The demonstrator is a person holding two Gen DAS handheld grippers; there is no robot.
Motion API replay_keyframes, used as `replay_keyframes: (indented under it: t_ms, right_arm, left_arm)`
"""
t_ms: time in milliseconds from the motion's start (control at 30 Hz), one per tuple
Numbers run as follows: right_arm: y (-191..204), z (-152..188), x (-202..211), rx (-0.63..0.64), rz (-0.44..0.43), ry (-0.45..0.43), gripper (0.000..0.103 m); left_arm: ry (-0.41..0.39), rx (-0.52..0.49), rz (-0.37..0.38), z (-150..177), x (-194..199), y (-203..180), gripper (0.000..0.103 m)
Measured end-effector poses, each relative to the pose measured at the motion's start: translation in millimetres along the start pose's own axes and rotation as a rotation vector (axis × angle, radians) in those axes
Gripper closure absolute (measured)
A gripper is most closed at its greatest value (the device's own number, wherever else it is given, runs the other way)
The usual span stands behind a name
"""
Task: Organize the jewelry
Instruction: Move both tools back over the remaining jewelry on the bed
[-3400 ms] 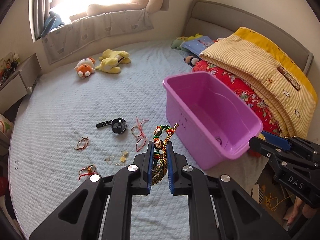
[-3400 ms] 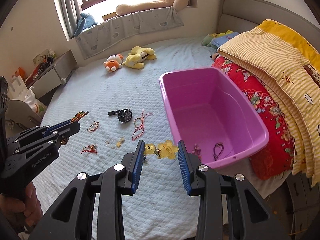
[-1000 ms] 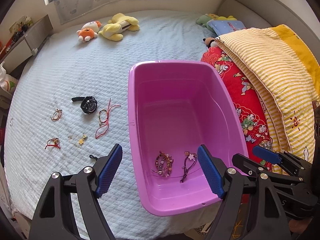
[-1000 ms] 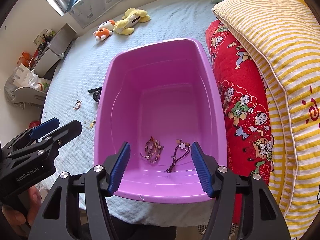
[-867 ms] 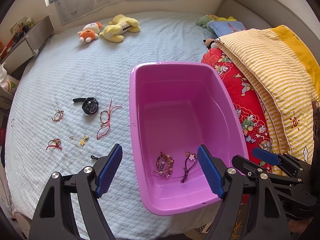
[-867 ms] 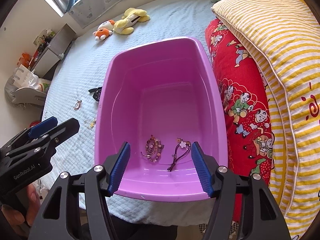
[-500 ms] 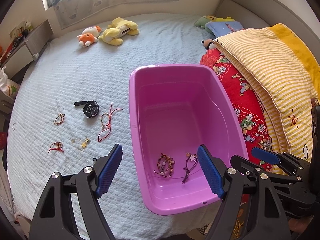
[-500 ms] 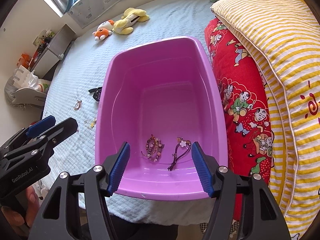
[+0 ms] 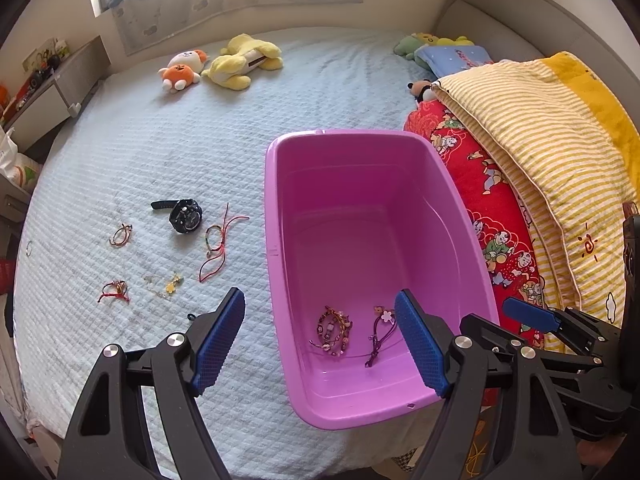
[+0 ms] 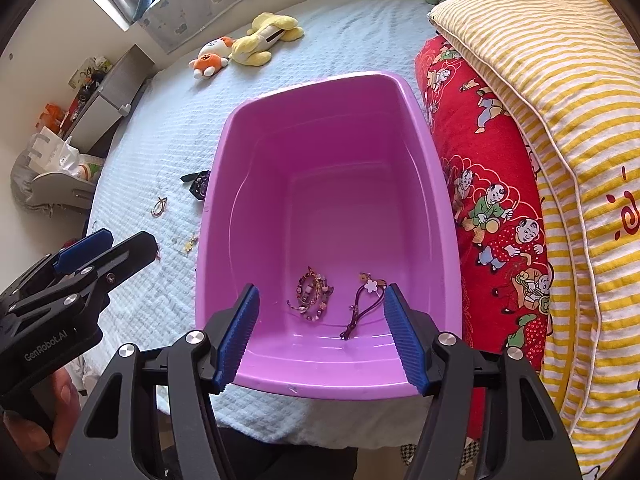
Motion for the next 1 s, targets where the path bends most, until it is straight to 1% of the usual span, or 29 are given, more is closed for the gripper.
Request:
replay_keyframes:
  t_ms: [267,367,467,600,700,867,1000]
  right_arm:
    - [14,0,2,0.031,-0.025,-0.002,0.041]
    - [24,1,0,0.049,-0.04,0.009,0.041]
    - [41,4,-3,0.07,-0.051,0.02,0.041]
    - [71,8,-8,0.103,-0.061,0.034,0.041]
    - [100,14,-14,0.126,-0.067,0.039,0.041]
    - [157,24,-31,0.126,-0.064,0.035,0.041]
    - [201,34,-47,0.08,-0.034,0.02,0.041]
  left_arm:
    - [-0.011,0.025,-0.014,7,9,12,0.027]
    - [-0.011,0.032,-0.031,14,16,25,0.027]
    - [-0.016,0.057,-0.044,20,24,47,0.027]
    - [-0.023,0.105,-0.058,29,33,84,0.026]
    - [-0.032,0.118,-0.074,37,39,116,0.025]
    - [-0.04,0.119,-0.089,56,47,182,0.022]
    - [-0.023,0.081,-0.089,70,46,242,0.022]
Point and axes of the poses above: each gripper's, at about its wrist camera, not at the fingertips, and x roughly against the way its jaws point, y to its left, z to its underside, the point moved 1 cm from there along -x, roughly the way its jaws point, and after that the axes turned 2 degrees about -y, right-handed, at the moved point
